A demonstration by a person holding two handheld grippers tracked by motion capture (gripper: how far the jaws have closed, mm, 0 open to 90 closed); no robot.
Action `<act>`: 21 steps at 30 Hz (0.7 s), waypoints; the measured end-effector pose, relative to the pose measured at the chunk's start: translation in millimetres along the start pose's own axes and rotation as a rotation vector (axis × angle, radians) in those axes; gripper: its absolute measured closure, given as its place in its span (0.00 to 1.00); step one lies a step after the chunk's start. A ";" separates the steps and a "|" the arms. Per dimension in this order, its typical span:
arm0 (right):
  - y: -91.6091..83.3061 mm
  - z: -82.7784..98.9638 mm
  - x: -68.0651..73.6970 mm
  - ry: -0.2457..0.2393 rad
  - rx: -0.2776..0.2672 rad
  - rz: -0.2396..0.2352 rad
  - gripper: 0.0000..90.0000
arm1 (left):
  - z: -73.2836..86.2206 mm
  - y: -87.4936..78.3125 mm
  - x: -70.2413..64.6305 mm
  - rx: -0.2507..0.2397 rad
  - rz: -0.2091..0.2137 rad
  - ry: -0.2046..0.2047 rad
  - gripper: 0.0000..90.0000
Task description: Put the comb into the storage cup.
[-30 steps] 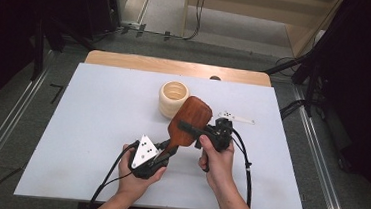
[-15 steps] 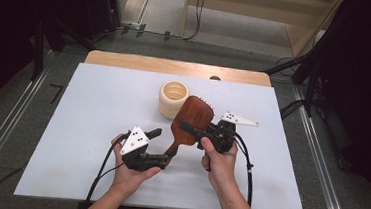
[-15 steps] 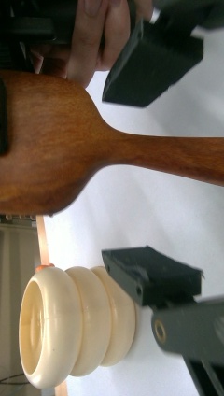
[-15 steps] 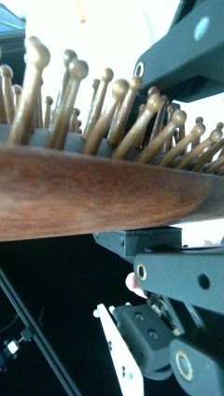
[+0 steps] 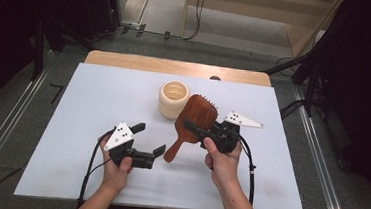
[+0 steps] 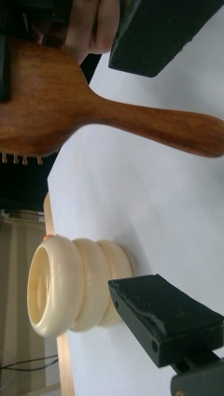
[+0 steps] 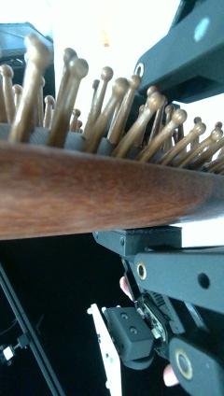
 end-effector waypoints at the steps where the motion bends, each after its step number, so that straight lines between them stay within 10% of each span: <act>1: -0.4 -0.6 -0.1 -0.005 -0.003 0.001 0.57 | 0.0 -2.2 2.4 -0.005 -0.002 0.002 0.00; 21: -9.2 -5.4 -7.0 -0.067 0.008 0.052 0.58 | 13.7 -50.4 45.4 -0.020 -0.117 0.017 0.00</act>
Point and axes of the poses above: each handheld gripper's, and its own axes: y roughly forward along the jaws, z roughly out of its underside, x roughly to its left, the point moved 4 cm from there along y, roughly forward along the jaws, and after that the axes turned 1 degree about x, right-handed, at the moved point
